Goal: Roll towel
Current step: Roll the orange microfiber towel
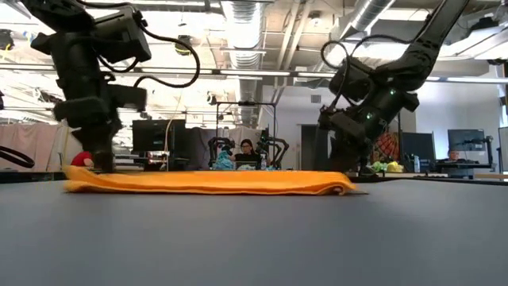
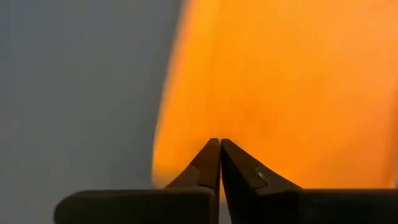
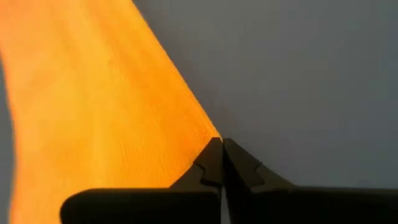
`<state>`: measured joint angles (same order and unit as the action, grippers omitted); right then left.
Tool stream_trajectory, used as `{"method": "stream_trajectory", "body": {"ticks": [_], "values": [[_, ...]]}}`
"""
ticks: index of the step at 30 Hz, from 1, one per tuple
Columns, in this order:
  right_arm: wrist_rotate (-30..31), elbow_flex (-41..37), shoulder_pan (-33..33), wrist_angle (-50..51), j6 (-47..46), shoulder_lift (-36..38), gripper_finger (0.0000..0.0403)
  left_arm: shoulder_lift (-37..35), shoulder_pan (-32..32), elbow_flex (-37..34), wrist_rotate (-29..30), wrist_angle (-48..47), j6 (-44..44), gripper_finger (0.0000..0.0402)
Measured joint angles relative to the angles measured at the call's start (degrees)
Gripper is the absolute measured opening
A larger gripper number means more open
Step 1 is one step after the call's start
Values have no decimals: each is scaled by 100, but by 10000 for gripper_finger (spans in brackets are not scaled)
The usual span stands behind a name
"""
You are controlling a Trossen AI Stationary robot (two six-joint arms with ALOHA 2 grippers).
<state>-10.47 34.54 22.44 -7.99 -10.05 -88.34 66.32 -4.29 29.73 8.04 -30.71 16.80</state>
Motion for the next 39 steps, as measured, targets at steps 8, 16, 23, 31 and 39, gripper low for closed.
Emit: {"method": "stream_trajectory", "body": {"ticks": [8,16,23,31,39], "values": [[51,3,39,271,5,843,100,0,0,0,160,205,153,0],[64,4,-9,1081,-1,1319,173,0,59,0,116,636,40,14],[25,4,-862,1235,-91,1039,191,3,588,0,-450,1989,-661,33],[833,9,-2433,696,471,1004,175,545,1310,5,-507,3338,-1421,65],[2681,9,-3251,818,763,706,175,1439,1379,5,233,3539,-1518,135]]}}
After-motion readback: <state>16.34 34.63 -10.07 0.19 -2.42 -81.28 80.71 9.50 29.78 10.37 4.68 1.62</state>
